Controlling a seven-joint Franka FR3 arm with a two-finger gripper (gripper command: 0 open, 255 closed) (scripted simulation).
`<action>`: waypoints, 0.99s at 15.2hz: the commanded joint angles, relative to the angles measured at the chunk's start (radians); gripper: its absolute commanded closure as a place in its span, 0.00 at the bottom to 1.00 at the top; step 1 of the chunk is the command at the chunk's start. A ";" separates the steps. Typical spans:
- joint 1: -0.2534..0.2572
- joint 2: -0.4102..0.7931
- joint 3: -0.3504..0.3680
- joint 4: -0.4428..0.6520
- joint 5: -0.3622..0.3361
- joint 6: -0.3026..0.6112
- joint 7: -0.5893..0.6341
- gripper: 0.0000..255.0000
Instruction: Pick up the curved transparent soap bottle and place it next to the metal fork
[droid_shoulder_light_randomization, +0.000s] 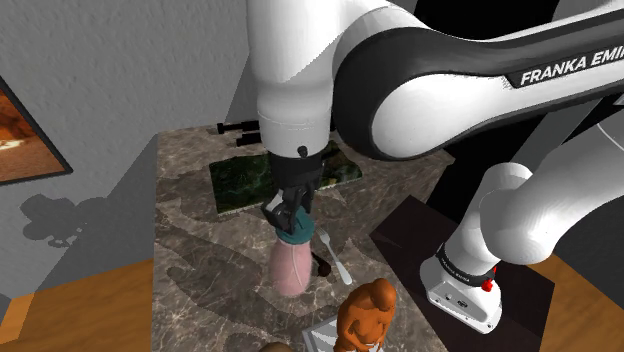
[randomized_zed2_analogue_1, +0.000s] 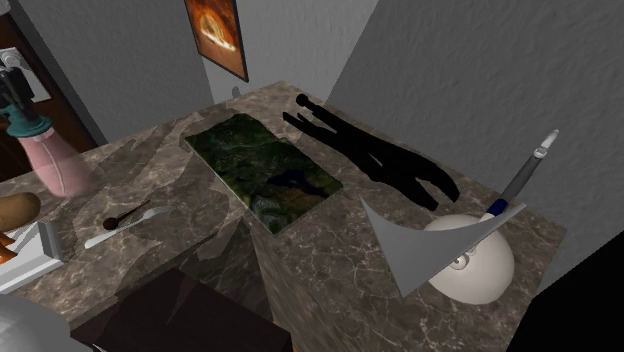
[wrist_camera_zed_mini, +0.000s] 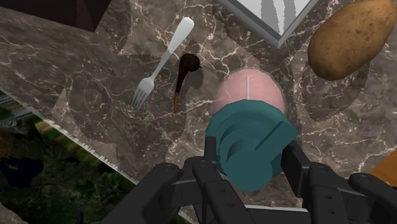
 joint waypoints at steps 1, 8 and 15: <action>0.000 0.004 0.003 -0.024 0.001 0.028 0.000 1.00; 0.002 0.024 0.019 -0.102 0.001 0.125 0.004 1.00; 0.002 0.051 0.035 -0.160 -0.003 0.208 0.011 1.00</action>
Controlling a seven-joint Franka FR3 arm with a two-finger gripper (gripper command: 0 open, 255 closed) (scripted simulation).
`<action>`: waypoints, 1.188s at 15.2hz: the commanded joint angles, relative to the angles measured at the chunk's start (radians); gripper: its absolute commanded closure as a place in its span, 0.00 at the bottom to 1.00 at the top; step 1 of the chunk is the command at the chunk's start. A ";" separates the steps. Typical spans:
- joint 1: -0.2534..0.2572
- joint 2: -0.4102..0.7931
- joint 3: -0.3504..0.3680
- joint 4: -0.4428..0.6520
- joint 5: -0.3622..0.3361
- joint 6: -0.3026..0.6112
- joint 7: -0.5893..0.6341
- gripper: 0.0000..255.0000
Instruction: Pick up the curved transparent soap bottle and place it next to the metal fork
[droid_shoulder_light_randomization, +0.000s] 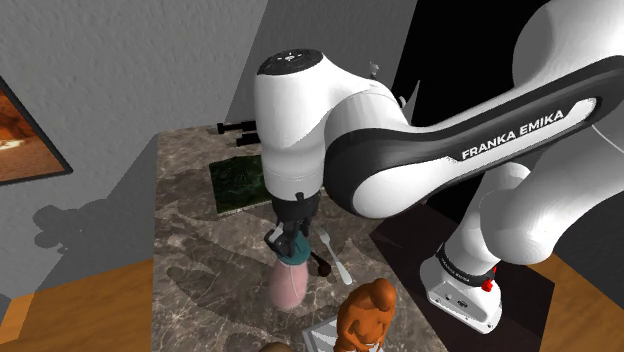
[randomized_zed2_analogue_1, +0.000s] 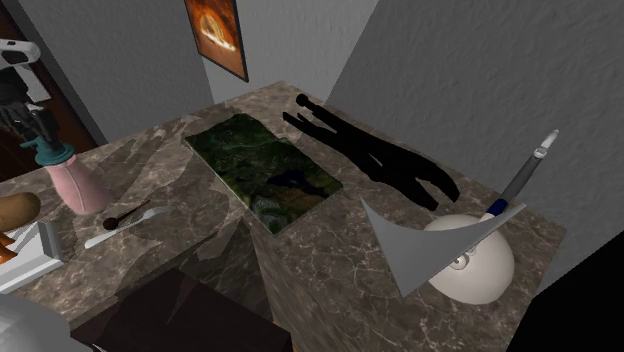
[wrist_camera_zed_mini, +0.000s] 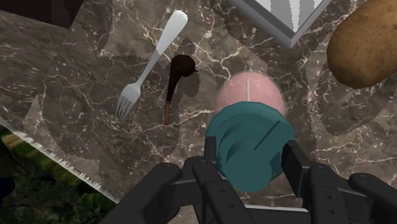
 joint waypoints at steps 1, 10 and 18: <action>0.000 0.001 0.001 -0.006 0.000 0.008 0.001 1.00; 0.000 0.001 0.001 -0.005 0.000 0.008 0.001 0.00; -0.001 -0.031 -0.020 0.097 0.002 -0.124 -0.006 0.00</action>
